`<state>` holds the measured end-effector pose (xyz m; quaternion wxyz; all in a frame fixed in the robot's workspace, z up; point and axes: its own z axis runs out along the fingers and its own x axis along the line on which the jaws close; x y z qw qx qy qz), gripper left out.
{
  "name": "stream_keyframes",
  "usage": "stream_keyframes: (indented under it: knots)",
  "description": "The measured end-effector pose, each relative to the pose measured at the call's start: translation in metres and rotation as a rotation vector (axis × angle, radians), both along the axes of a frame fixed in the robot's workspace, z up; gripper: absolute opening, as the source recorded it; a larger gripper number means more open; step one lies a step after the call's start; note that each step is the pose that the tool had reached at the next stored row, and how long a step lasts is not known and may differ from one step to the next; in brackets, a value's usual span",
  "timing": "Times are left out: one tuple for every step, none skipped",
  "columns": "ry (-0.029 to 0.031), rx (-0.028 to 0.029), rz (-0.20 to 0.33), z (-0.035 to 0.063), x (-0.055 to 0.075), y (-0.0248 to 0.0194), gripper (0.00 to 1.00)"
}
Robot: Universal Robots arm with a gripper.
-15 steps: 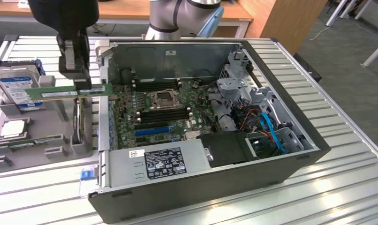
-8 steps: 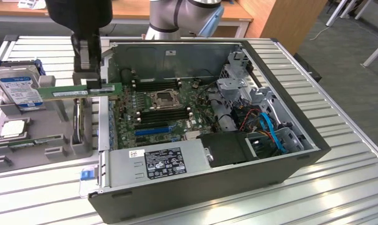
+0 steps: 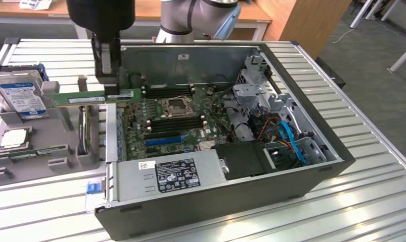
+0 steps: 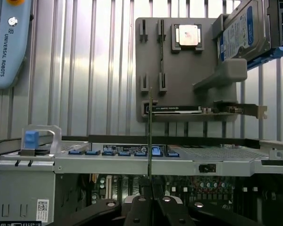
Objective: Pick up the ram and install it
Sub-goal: 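Pick up the ram and move it above insertion slot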
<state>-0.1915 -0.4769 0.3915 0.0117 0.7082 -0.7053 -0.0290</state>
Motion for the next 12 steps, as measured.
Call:
stream_keyframes:
  knots:
    - [0.0002, 0.0000, 0.000, 0.0000, 0.002, 0.0000, 0.12]
    - [0.0005, -0.0001, 0.000, 0.0001, 0.004, 0.0000, 0.12]
    - [0.0007, 0.0000, 0.000, 0.0000, 0.006, 0.0000, 0.12]
    - [0.0008, -0.0001, 0.000, 0.0000, 0.008, 0.0000, 0.12]
    - [0.0010, -0.0001, 0.000, 0.0001, 0.010, 0.0000, 0.12]
    - [0.0012, 0.0000, 0.000, 0.0000, 0.012, 0.0000, 0.12]
    - [0.0013, 0.0000, 0.000, 0.0000, 0.014, 0.0000, 0.12]
    - [0.0015, 0.0000, 0.000, 0.0000, 0.016, 0.0000, 0.12]
    - [0.0017, -0.0001, 0.000, 0.0000, 0.018, 0.0000, 0.12]
    - [0.0018, -0.0001, 0.000, 0.0001, 0.020, 0.0000, 0.12]
    - [0.0019, 0.0000, 0.000, 0.0001, 0.022, 0.0000, 0.12]
    - [0.0020, 0.0000, 0.000, 0.0000, 0.024, 0.0000, 0.12]
